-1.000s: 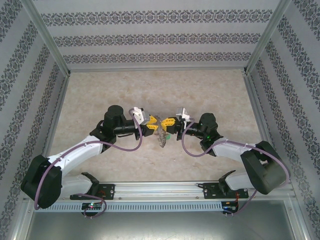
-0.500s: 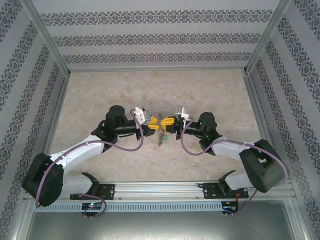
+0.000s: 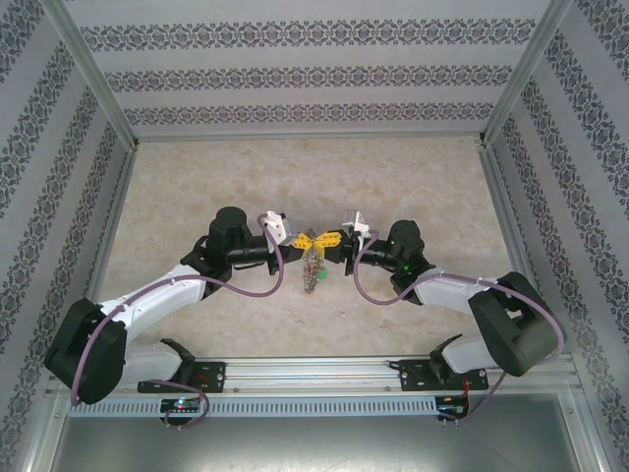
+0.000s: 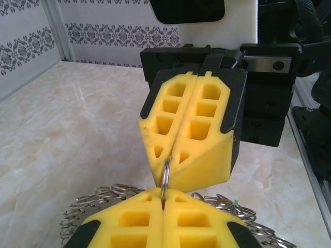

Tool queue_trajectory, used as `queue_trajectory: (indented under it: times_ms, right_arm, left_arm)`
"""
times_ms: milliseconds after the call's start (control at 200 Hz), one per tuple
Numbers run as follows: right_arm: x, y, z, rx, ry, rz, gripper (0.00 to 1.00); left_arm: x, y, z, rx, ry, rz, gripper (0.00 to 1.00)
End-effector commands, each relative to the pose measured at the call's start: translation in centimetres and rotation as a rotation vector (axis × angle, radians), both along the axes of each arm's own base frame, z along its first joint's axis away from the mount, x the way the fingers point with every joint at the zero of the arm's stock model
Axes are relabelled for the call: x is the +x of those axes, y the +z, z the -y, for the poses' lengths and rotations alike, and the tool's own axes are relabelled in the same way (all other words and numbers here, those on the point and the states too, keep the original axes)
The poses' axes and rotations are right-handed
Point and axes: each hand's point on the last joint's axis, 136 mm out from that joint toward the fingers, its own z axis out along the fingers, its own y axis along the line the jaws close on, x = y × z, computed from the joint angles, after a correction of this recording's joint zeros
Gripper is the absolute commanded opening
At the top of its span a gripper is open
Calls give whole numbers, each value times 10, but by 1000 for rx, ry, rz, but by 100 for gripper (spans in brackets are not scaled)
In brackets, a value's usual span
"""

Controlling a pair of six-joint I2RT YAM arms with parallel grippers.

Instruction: Put the keys on the keyring

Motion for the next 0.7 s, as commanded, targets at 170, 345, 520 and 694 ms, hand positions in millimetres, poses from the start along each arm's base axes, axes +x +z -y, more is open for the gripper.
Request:
queue_trajectory:
  times_ms: [170,345,520,694]
  right_arm:
    - [-3,-6,0,-78,-3,50,14]
    - [4,-19,15,-209,-116,139,31]
    - [5,-18,23,-237,-163,184,33]
    - [-2,-21,9,-242,-109,181,31]
  left_arm:
    - [-3,6,-3,112,-14,74,0]
    - [-10,-16,-20,354,-42,63,0]
    - [-19,-35,-32,526,-98,-3,0]
    - [-22,-53,-33,613,-124,-69,0]
